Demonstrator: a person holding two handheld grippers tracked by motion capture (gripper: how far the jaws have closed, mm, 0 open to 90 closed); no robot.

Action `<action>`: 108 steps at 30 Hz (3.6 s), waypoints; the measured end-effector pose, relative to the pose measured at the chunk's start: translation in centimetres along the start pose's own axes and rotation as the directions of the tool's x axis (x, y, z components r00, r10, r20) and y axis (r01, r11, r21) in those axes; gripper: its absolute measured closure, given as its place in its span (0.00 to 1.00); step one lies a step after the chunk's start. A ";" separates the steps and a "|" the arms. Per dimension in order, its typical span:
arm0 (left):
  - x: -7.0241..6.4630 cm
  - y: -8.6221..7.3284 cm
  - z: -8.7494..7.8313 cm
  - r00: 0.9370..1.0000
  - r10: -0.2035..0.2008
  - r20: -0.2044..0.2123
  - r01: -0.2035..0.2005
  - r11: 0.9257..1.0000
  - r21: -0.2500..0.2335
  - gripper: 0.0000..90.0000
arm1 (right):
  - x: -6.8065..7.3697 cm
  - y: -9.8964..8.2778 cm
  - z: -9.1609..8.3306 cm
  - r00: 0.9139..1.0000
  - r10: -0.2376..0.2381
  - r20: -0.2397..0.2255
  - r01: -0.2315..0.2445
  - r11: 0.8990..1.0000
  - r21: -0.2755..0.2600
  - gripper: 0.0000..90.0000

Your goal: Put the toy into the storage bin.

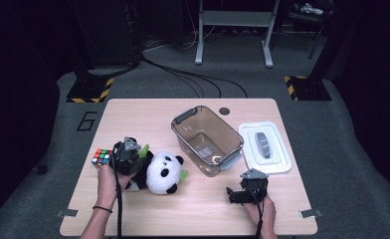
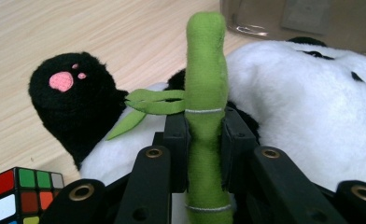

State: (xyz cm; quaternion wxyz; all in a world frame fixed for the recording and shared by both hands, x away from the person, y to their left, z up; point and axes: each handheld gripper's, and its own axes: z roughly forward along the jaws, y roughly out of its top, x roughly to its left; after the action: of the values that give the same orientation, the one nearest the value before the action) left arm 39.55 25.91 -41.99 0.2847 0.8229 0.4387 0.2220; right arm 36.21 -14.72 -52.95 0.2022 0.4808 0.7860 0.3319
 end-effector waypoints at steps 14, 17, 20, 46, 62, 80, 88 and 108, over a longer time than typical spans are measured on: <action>0.9 -0.5 -2.2 0.998 -0.009 0.060 0.012 0.999 -0.052 0.85 | -0.1 0.0 0.0 1.000 -0.012 -0.004 0.012 1.000 0.000 0.00; 1.0 -0.2 -2.8 0.998 -0.005 0.064 0.009 0.998 -0.065 0.85 | -0.1 0.0 0.0 1.000 -0.008 -0.004 0.008 1.000 -0.001 0.00; 1.0 0.0 -3.2 0.998 0.004 0.061 0.001 0.997 -0.077 0.85 | -0.1 0.0 0.0 1.000 -0.008 -0.004 0.008 1.000 -0.001 0.00; 1.1 4.2 -6.4 0.994 0.092 0.052 -0.084 0.986 -0.145 0.85 | -0.1 0.0 0.0 1.000 -0.015 -0.005 0.015 1.000 0.001 0.00; 0.4 7.5 -7.0 0.986 0.160 0.044 -0.150 0.973 -0.174 0.85 | -0.2 0.0 0.0 1.000 -0.026 -0.006 0.026 1.000 0.003 0.00; -0.4 10.8 -6.7 0.976 0.208 0.068 -0.189 0.957 -0.219 0.85 | -0.2 0.0 0.0 1.000 -0.028 -0.005 0.028 1.000 0.002 0.00; -0.8 12.6 -6.3 0.967 0.236 0.094 -0.209 0.949 -0.235 0.85 | -0.2 0.0 0.0 1.000 -0.023 -0.005 0.023 1.000 0.000 0.00; -2.0 16.9 -4.2 0.945 0.282 0.169 -0.225 0.930 -0.291 0.85 | -0.2 0.0 0.0 1.000 -0.027 -0.009 0.027 1.000 0.002 0.00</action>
State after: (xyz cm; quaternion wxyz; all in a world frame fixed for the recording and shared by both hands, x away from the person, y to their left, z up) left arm 46.00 17.69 -27.94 0.4063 0.8454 0.2620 0.2271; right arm 36.31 -14.95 -52.94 0.2026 0.4692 0.7936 0.3303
